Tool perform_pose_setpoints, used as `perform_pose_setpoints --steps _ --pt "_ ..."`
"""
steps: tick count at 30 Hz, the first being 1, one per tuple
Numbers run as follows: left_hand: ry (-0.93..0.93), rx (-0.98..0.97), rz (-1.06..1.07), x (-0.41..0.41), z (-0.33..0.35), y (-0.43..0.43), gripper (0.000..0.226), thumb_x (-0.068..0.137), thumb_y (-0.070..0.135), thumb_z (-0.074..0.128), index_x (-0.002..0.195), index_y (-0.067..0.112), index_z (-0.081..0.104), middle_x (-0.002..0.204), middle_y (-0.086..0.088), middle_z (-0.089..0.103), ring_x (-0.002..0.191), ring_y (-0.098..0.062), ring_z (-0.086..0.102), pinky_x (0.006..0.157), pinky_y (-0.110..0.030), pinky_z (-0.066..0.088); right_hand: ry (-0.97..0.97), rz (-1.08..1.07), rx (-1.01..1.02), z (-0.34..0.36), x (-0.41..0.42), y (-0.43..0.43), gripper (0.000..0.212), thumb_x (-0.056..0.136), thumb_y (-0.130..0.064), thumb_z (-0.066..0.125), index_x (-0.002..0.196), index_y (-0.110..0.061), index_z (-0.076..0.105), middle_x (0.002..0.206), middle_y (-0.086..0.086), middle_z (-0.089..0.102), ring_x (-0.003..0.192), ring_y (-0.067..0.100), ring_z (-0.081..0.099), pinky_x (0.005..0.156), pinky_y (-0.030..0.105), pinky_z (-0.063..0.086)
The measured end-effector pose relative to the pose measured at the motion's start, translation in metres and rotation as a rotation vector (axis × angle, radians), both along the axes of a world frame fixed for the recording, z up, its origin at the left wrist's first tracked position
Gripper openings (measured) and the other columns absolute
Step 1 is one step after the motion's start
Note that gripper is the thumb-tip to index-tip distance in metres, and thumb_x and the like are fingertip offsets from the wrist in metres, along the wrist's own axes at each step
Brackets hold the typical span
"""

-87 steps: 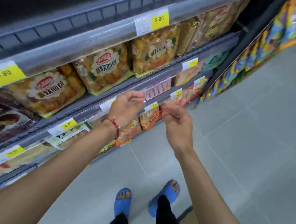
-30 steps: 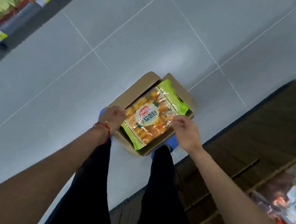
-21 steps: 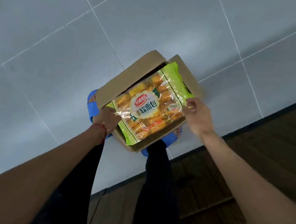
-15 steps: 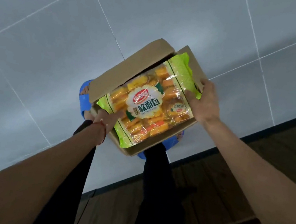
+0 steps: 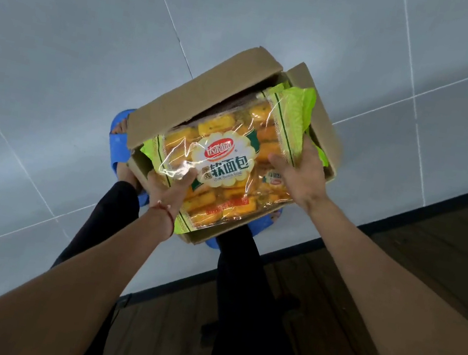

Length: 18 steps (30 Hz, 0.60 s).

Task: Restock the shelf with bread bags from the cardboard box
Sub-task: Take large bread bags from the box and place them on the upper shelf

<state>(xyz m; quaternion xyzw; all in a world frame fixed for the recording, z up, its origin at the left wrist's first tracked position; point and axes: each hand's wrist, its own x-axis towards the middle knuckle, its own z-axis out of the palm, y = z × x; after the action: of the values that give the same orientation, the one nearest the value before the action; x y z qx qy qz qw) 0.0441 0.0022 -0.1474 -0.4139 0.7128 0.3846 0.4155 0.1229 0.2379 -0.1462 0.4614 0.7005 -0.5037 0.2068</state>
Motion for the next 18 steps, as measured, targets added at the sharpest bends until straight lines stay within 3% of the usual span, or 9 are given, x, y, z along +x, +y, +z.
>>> perform_pose_setpoints --steps 4,6,8,10,11,13,14,18 --pt "0.026 0.033 -0.026 -0.021 0.03 -0.011 0.08 0.076 0.035 0.082 0.141 0.031 0.036 0.133 -0.001 0.06 0.115 -0.029 0.061 0.095 -0.056 0.05 -0.047 -0.115 -0.054 0.024 0.01 -0.009 0.092 0.07 -0.068 0.077 0.148 -0.036 0.041 0.138 -0.004 0.062 0.121 0.023 0.064 0.1 0.054 0.055" --pt "0.05 0.053 -0.064 -0.037 0.045 -0.014 0.074 0.079 0.032 0.08 0.139 0.027 0.037 0.13 -0.001 0.06 0.112 -0.027 0.061 0.093 -0.048 0.051 -0.037 -0.202 -0.076 0.054 0.005 -0.02 0.074 0.083 -0.046 0.08 0.146 -0.03 0.045 0.134 -0.004 0.066 0.116 0.021 0.068 0.095 0.053 0.059" --pt "0.048 0.106 -0.083 -0.057 0.06 -0.017 0.09 0.067 0.045 0.087 0.139 0.032 0.035 0.136 0.001 0.058 0.118 -0.026 0.06 0.096 -0.05 0.05 0.004 -0.292 -0.084 0.078 0.0 -0.032 0.057 0.091 -0.025 0.076 0.141 -0.027 0.049 0.129 -0.006 0.068 0.114 0.019 0.07 0.094 0.05 0.06" --pt "0.073 0.128 -0.136 -0.078 0.07 -0.024 0.108 0.052 0.057 0.09 0.141 0.042 0.031 0.146 0.001 0.051 0.129 -0.027 0.054 0.103 -0.054 0.046 0.051 -0.376 -0.08 0.099 -0.006 -0.046 0.053 0.093 -0.02 0.074 0.138 -0.029 0.049 0.128 -0.006 0.069 0.114 0.018 0.07 0.094 0.05 0.06" --pt "0.073 0.148 -0.165 -0.091 0.083 -0.026 0.106 0.056 0.054 0.09 0.142 0.037 0.03 0.145 0.001 0.052 0.128 -0.026 0.054 0.103 -0.051 0.047 0.064 -0.42 -0.072 0.11 -0.011 -0.054 0.052 0.092 -0.02 0.074 0.137 -0.03 0.05 0.127 -0.007 0.069 0.115 0.018 0.069 0.095 0.051 0.059" --pt "0.081 0.188 -0.22 -0.119 0.117 -0.025 0.076 0.075 0.035 0.084 0.134 0.022 0.038 0.124 0.003 0.062 0.112 -0.021 0.063 0.091 -0.041 0.053 0.1 -0.496 -0.058 0.134 -0.023 -0.07 0.049 0.093 -0.019 0.073 0.135 -0.032 0.051 0.127 -0.007 0.069 0.115 0.018 0.069 0.095 0.049 0.06" --pt "0.102 0.207 -0.25 -0.131 0.132 -0.027 0.062 0.079 0.03 0.081 0.128 0.022 0.043 0.113 0.005 0.065 0.103 -0.019 0.065 0.086 -0.038 0.054 0.12 -0.527 -0.05 0.146 -0.03 -0.078 0.048 0.093 -0.019 0.073 0.135 -0.031 0.052 0.127 -0.006 0.069 0.115 0.018 0.069 0.094 0.05 0.06" --pt "0.191 0.244 -0.363 -0.183 0.193 -0.042 0.053 0.078 0.03 0.081 0.124 0.024 0.056 0.109 0.004 0.07 0.103 -0.022 0.068 0.091 -0.043 0.055 0.232 -0.582 -0.006 0.204 -0.063 -0.108 0.051 0.094 -0.024 0.073 0.14 -0.027 0.051 0.13 -0.006 0.068 0.117 0.015 0.068 0.099 0.048 0.058"
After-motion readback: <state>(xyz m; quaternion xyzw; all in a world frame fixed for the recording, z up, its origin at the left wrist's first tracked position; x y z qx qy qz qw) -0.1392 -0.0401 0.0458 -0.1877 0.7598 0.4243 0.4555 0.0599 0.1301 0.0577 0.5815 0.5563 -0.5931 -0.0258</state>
